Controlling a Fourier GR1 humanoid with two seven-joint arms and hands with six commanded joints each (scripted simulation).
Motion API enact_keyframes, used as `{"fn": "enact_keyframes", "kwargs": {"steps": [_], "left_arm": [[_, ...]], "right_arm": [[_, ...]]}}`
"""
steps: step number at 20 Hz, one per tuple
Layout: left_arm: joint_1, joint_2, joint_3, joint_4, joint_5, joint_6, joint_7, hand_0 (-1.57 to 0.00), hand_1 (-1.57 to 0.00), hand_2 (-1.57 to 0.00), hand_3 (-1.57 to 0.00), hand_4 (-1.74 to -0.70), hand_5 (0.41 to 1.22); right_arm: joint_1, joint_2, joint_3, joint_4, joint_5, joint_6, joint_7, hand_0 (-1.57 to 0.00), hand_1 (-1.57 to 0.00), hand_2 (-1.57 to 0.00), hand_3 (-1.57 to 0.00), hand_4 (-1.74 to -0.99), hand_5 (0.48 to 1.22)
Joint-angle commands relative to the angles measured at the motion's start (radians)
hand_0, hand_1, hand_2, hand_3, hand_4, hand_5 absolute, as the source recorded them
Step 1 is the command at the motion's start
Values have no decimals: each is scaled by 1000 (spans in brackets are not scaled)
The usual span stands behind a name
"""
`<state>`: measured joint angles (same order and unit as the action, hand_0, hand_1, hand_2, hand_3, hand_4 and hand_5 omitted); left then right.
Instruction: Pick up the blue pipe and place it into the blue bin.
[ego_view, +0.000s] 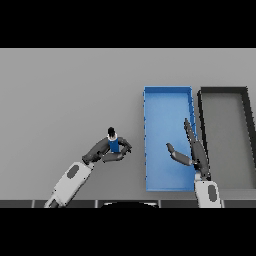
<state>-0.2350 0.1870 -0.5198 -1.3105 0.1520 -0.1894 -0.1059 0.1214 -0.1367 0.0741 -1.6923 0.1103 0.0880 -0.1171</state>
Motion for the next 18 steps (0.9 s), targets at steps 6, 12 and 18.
{"fn": "enact_keyframes", "kwargs": {"steps": [6,12,18], "left_arm": [[19,-23,-43,-19,-55,68,-55,-1334,-1366,-1388,-1307,-1649,1139],[1,-28,-52,-130,-29,71,-87,-1509,-1517,-1523,-1426,-1710,1199],[-40,-14,-67,-257,1,48,-4,-1555,-1557,-1558,-1446,-1723,1215]], "right_arm": [[-9,-1,5,-12,-2,5,14,1,1,1,1,-1255,616],[-12,-1,1,4,7,-3,13,1,1,1,1,-1249,629],[-11,-14,0,-1,14,1,-4,1,1,1,1,-1216,637]]}}
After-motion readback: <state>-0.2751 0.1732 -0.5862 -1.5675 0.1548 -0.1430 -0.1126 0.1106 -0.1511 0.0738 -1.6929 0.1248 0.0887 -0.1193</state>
